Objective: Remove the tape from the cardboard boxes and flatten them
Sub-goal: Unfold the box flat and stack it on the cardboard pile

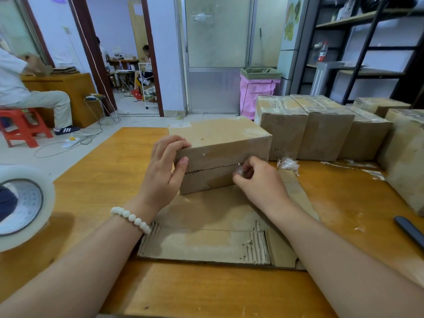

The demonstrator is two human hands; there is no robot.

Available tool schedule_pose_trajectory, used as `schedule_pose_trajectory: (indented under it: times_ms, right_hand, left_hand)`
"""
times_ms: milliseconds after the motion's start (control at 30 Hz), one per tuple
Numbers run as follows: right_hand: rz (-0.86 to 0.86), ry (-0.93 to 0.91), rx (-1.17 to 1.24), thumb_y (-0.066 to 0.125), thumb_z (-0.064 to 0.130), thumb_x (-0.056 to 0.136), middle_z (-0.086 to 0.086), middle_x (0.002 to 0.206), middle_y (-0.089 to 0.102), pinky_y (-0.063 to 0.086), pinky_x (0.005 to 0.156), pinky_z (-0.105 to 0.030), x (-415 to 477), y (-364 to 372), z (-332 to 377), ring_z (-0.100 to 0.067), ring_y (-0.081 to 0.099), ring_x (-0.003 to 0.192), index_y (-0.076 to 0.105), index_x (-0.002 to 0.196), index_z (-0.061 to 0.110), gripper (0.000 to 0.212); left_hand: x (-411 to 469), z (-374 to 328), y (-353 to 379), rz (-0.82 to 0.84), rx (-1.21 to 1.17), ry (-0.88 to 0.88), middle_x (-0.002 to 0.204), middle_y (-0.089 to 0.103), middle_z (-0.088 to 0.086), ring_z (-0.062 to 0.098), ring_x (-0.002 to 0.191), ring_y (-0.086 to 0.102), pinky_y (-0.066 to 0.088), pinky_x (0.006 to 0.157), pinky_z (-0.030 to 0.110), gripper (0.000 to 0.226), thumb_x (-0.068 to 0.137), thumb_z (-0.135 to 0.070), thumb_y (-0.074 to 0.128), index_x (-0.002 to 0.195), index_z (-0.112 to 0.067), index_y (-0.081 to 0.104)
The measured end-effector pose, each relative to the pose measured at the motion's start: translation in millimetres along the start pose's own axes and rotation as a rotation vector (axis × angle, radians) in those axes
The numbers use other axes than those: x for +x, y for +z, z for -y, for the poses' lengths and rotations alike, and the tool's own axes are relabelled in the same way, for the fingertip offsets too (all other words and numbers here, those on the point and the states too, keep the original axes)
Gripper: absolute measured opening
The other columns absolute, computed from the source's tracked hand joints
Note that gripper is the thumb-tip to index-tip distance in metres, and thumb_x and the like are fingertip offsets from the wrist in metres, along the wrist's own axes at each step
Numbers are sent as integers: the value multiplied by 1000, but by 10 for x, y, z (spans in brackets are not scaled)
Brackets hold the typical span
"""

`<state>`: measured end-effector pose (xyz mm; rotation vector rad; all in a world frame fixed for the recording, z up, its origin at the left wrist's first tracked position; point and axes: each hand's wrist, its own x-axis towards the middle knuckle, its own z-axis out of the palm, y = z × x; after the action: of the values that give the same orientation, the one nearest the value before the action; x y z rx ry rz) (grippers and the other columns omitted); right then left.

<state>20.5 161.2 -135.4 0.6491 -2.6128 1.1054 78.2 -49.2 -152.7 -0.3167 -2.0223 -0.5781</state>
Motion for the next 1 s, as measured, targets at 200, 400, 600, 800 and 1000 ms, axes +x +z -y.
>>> schedule_pose_trajectory:
  times_ms: [200,400,600,800,1000]
  right_hand:
    - [-19,-39,60,60,18,83,2,64,43,27,58,-34,11,-22,-12,-21,43,71,38,60,16,31]
    - [32,-14,286,54,8,82,2,61,62,41,60,-26,0,-40,1,-12,57,66,56,60,-1,23]
    - [68,18,432,50,0,82,3,53,59,39,53,-14,7,-34,-21,0,56,56,51,49,8,33]
    - [59,-21,252,56,32,91,9,55,61,42,64,-27,-25,-19,7,-7,56,63,57,54,11,43]
    - [-166,-73,66,64,51,83,5,55,48,37,56,-32,12,-88,-25,-16,47,59,45,59,18,45]
  left_hand:
    - [12,0,-29,-8,15,-12,121,47,2,11,116,39,27,104,13,24,94,-16,43,117,-15,49]
    - [11,-19,-6,-76,123,24,122,47,1,24,118,41,32,109,39,35,91,-4,34,120,-17,49]
    - [-3,-67,35,-84,312,50,122,53,-6,28,125,38,27,99,70,48,79,-4,37,120,-24,53]
    - [20,-123,24,-87,266,60,108,64,3,27,112,46,30,98,67,29,86,-15,48,112,-23,55]
    - [36,-117,22,-98,259,96,107,64,5,26,107,45,40,88,67,21,89,-23,57,110,-20,56]
